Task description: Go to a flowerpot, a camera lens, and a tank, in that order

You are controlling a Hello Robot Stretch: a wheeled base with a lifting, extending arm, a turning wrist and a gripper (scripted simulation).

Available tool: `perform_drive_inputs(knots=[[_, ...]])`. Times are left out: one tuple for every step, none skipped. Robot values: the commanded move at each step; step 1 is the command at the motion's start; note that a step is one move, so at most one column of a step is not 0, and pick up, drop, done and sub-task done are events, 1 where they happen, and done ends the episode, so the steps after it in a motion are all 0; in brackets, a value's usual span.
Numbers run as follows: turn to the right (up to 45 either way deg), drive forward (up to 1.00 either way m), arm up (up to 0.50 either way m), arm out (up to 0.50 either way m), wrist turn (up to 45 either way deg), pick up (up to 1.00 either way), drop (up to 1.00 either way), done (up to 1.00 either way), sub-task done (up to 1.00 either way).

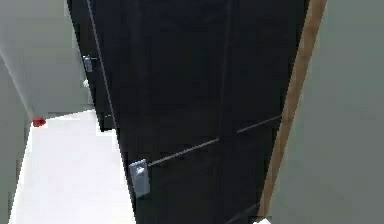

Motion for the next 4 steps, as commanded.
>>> perform_drive_inputs(knots=[[45.0,0.0,0.0,0.0,0.0,0.0,0.0,0.0,0.0],[45.0,0.0,0.0,0.0,0.0,0.0,0.0,0.0,0.0],[45.0,0.0,0.0,0.0,0.0,0.0,0.0,0.0,0.0],[27.0,0.0,0.0,0.0,0.0,0.0,0.0,0.0,0.0]])
